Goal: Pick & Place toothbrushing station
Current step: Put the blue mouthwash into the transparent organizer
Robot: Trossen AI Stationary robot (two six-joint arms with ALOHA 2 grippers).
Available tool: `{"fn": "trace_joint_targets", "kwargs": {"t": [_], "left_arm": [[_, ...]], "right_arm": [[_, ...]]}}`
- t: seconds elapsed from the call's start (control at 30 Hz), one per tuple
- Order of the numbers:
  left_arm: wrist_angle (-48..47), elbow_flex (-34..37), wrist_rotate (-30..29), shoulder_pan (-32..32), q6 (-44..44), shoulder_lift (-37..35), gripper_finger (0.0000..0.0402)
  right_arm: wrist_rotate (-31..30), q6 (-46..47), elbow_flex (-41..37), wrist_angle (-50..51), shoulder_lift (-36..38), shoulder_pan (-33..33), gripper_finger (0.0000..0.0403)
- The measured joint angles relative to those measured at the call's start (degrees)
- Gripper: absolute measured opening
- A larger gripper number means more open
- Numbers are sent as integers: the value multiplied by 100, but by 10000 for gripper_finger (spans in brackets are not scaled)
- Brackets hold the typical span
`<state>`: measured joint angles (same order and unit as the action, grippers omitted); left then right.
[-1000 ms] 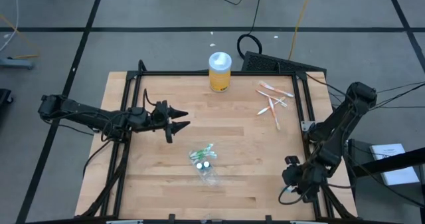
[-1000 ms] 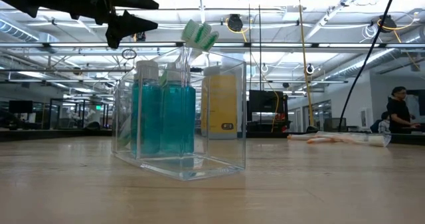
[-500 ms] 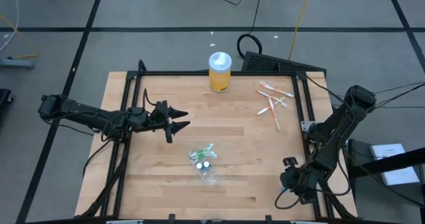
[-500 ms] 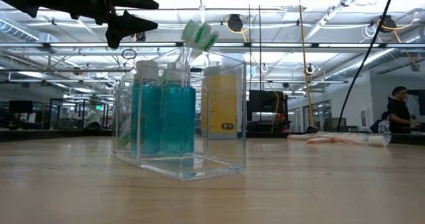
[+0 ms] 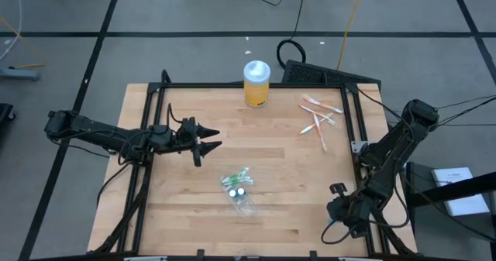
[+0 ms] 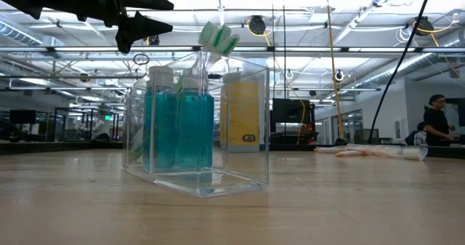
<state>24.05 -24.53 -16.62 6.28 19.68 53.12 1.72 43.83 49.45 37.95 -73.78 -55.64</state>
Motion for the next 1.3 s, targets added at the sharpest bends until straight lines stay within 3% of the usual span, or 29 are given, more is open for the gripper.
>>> {"fn": "trace_joint_targets", "kwargs": {"t": [0.3,0.67,1.1,1.3], "left_arm": [[0,0,0,0,2,0,232],[-1,0,0,0,-7,0,232],[83,-5,11,2,-145,186,232],[252,-552,205,231,-177,999,232]], "right_arm": [[-61,-165,0,-2,2,0,91],[-896,-887,0,-243,324,279,91],[-1994,-2692,0,-1774,402,1411,91],[-1956,-3116,0,-2023,402,2213,91]]}}
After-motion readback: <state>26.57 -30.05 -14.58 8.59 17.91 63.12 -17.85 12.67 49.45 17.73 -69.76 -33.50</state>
